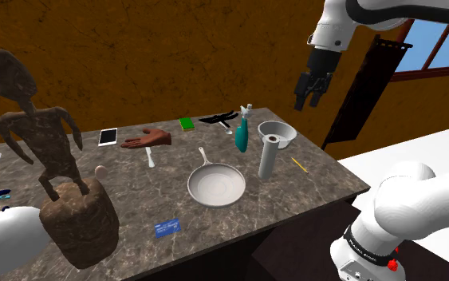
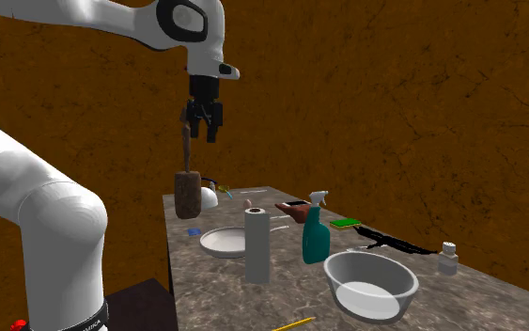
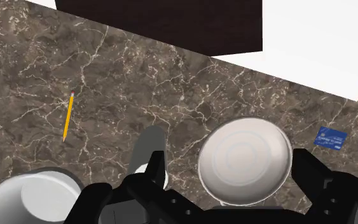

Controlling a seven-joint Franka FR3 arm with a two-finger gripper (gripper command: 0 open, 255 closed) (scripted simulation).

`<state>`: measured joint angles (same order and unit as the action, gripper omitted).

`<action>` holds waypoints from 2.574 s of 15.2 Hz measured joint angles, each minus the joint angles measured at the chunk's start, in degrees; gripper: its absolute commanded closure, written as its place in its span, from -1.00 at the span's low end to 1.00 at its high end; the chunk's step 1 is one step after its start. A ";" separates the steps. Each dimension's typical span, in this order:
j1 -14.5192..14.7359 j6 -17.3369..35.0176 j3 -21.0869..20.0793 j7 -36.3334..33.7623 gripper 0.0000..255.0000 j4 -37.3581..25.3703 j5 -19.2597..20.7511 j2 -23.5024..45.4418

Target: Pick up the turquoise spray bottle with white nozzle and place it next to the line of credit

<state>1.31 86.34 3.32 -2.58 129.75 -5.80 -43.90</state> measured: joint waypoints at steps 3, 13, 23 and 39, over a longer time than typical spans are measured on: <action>-0.16 1.98 0.19 0.55 -1.00 0.24 0.63 1.68; -1.35 16.83 1.58 3.70 -1.00 -2.95 4.81 18.60; -2.68 27.58 3.07 5.54 -1.00 -12.57 8.10 37.39; -4.10 36.91 4.25 6.68 -1.00 -23.50 9.62 56.23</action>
<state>-2.80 123.25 7.57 4.10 106.25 3.82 12.33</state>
